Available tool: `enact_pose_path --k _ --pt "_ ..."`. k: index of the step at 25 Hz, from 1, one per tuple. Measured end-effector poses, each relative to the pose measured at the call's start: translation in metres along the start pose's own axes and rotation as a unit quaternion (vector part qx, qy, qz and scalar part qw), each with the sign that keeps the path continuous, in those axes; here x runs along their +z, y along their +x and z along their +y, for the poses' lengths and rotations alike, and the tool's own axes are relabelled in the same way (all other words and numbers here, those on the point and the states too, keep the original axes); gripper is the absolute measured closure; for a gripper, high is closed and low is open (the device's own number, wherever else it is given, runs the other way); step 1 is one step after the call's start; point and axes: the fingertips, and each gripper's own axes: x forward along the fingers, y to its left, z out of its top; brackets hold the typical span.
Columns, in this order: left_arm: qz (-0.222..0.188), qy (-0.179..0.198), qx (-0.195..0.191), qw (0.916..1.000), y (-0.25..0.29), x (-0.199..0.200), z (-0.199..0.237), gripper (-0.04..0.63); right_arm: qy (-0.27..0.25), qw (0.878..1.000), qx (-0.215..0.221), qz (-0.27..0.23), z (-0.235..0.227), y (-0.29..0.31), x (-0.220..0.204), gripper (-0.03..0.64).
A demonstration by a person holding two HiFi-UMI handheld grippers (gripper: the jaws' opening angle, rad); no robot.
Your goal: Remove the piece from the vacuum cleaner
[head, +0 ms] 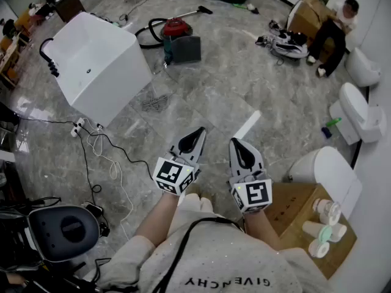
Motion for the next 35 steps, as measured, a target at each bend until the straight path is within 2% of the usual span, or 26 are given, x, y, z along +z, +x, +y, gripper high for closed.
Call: enact_pose_path --k 5,11,18,22,28,35 --pt "0.004 0.004 0.000 1.0000 0.000 -0.007 -0.004 0.577 0.006 1.000 -0.001 0.001 -0.006 -0.001 -0.004 0.603" --pt "0.001 -0.013 0.019 0.9997 -0.007 -0.011 0.003 0.577 0.000 1.000 0.001 0.002 -0.008 -0.005 -0.003 0.603" --pt "-0.003 -0.015 0.022 0.9996 0.010 -0.015 0.016 0.577 -0.002 1.000 0.009 0.003 -0.017 0.014 -0.009 0.603" --pt "-0.005 -0.019 0.021 0.9996 0.036 -0.021 0.041 0.577 0.003 1.000 0.019 0.007 -0.026 0.050 -0.017 0.603" --pt "0.003 -0.038 0.030 0.9988 0.086 -0.028 0.102 0.577 -0.008 0.999 0.042 0.031 -0.045 0.129 -0.023 0.603" --pt "0.007 -0.025 0.033 0.9991 0.148 -0.009 0.171 0.577 -0.008 0.998 0.051 0.034 -0.079 0.224 -0.013 0.603"
